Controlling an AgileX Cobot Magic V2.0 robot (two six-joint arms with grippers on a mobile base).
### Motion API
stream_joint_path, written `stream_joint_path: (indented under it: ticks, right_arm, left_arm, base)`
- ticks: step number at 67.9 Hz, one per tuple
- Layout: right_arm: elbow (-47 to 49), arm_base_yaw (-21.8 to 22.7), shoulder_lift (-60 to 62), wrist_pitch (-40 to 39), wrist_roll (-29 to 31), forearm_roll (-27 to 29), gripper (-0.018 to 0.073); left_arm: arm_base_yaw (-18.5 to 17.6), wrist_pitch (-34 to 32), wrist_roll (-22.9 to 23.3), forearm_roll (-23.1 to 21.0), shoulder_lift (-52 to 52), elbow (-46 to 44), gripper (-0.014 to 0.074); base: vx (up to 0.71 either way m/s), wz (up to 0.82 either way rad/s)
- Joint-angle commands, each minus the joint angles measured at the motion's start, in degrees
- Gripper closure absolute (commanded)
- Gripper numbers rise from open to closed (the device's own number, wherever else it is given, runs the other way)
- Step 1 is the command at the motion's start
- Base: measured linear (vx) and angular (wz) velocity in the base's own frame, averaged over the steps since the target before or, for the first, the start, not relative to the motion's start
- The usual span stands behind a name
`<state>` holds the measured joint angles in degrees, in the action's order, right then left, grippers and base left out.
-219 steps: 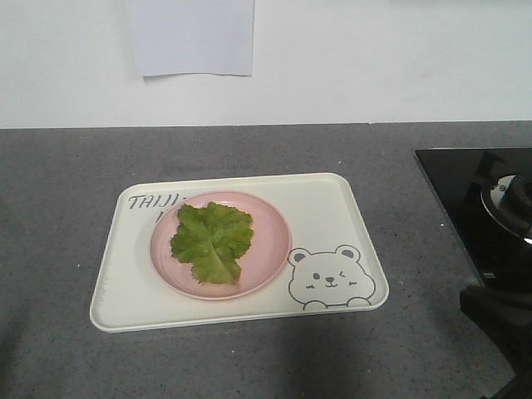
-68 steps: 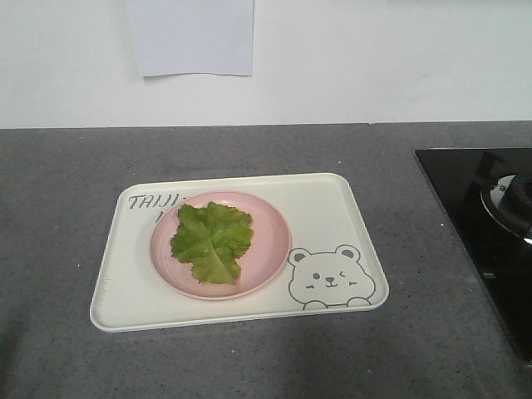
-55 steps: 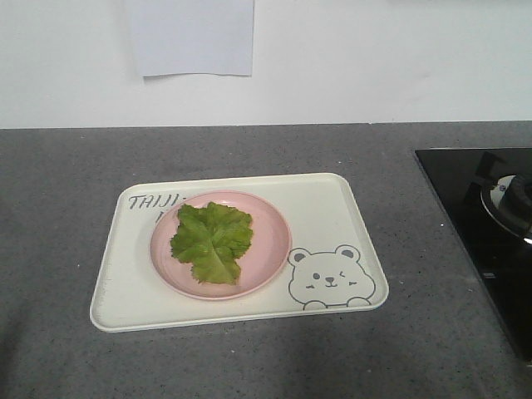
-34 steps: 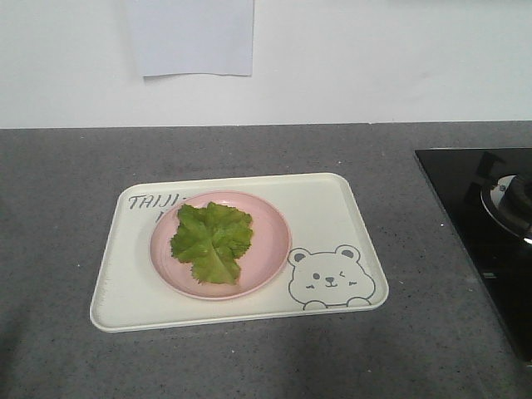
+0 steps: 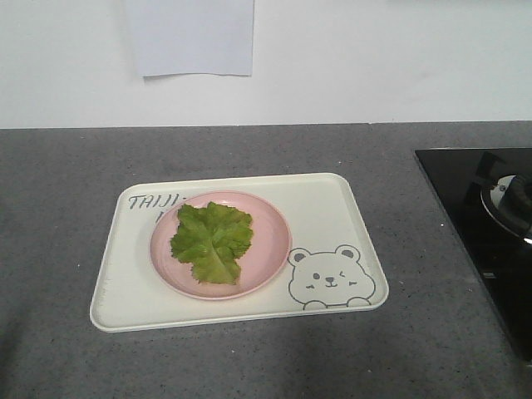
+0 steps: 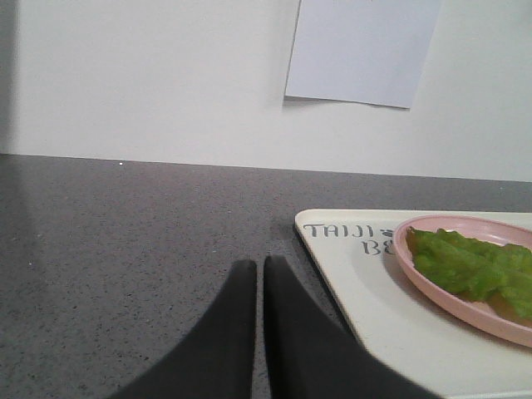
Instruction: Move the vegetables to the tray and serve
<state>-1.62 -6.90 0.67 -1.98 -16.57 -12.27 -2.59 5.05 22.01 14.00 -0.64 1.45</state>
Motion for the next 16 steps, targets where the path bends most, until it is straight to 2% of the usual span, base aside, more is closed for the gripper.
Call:
stream_joint_path:
  ticks: [1, 16]
  right_arm:
    - [-0.8, 0.4, 0.3, -4.5, 0.0, -0.5, 0.0562]
    - [-0.8, 0.4, 0.3, -4.5, 0.0, -0.5, 0.0562]
  left_arm:
    - [0.0, -3.9, 0.6, -0.3, -0.9, 1.3, 0.0602]
    - [0.0, -3.9, 0.6, -0.3, -0.9, 1.3, 0.0602]
  base:
    - [0.0, 0.0]
    - [0.0, 0.0]
